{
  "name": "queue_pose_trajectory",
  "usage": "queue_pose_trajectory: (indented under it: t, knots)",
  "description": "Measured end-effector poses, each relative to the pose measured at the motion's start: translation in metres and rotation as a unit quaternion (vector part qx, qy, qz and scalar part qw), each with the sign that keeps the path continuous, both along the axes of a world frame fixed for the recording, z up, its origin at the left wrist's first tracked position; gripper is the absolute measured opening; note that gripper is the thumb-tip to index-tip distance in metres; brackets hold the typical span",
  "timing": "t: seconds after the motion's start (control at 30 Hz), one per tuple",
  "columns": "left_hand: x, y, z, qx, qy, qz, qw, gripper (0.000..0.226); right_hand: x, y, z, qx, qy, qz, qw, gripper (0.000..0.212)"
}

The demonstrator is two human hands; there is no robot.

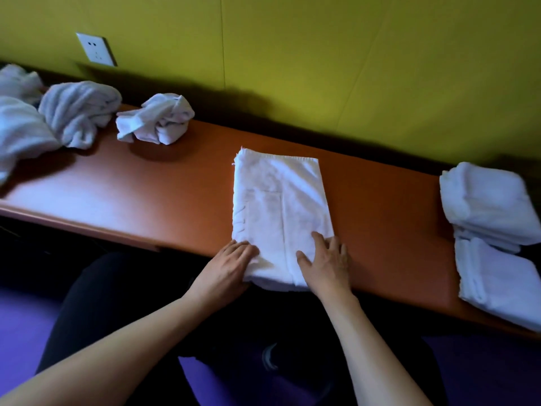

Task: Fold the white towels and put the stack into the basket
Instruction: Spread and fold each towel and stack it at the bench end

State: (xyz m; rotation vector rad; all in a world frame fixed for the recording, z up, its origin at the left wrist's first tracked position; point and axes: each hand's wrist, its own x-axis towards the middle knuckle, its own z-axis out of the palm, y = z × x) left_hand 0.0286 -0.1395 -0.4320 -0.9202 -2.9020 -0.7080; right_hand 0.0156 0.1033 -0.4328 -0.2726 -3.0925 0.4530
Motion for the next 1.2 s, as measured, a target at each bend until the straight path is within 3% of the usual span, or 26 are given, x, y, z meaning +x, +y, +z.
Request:
queue_pose_trajectory:
  t: [0.13, 0.27, 0.37, 0.47, 0.53, 0.6, 0.73, 0.87, 0.93, 1.0, 1.03, 1.1, 1.2]
  knots:
    - [0.012, -0.013, 0.020, 0.122, -0.087, 0.062, 0.987, 0.022, 0.037, 0.013, 0.006, -0.070, 0.014, 0.019, 0.997, 0.057]
    - [0.014, -0.026, 0.030, 0.231, -0.140, 0.139, 0.953, 0.016, 0.071, 0.034, 0.023, -0.266, -0.011, 0.064, 0.962, 0.044]
    - [0.011, -0.032, 0.035, 0.252, -0.151, 0.185, 0.938, 0.029, 0.092, 0.044, 0.034, -0.252, -0.066, 0.107, 0.959, 0.062]
    - [0.008, -0.035, 0.041, 0.271, -0.160, 0.179, 0.932, 0.032, 0.104, 0.045, 0.035, -0.219, -0.061, 0.109, 0.968, 0.058]
    - [0.008, -0.035, 0.048, 0.312, -0.181, 0.165, 0.918, 0.026, 0.105, 0.043, 0.033, -0.265, -0.040, 0.062, 0.961, 0.045]
    - [0.006, -0.035, 0.055, 0.344, -0.189, 0.165, 0.905, 0.026, 0.100, 0.041, 0.034, -0.331, -0.028, 0.014, 0.943, 0.017]
    - [-0.007, -0.036, 0.058, 0.364, -0.165, 0.214, 0.891, 0.041, 0.077, 0.028, 0.047, -0.413, 0.030, -0.026, 0.910, 0.009]
    - [-0.029, -0.032, 0.056, 0.364, -0.143, 0.274, 0.878, 0.037, 0.036, 0.007, 0.050, -0.393, 0.103, -0.062, 0.912, 0.043]
    - [-0.042, -0.031, 0.057, 0.408, -0.170, 0.294, 0.848, 0.036, 0.010, 0.001, 0.043, -0.379, 0.124, -0.085, 0.913, 0.056]
    - [-0.052, -0.032, 0.055, 0.463, -0.226, 0.286, 0.808, 0.026, -0.014, -0.003, 0.035, -0.361, 0.122, -0.110, 0.918, 0.055]
    - [-0.055, -0.032, 0.052, 0.463, -0.255, 0.267, 0.806, 0.020, -0.025, -0.005, 0.034, -0.354, 0.123, -0.117, 0.920, 0.056]
    - [-0.059, -0.037, 0.034, 0.413, -0.270, 0.236, 0.837, 0.042, -0.043, -0.006, 0.034, -0.342, 0.137, -0.121, 0.922, 0.061]
    - [-0.074, -0.036, 0.022, 0.338, -0.209, 0.263, 0.879, 0.056, -0.070, -0.005, 0.029, -0.332, 0.142, -0.127, 0.924, 0.051]
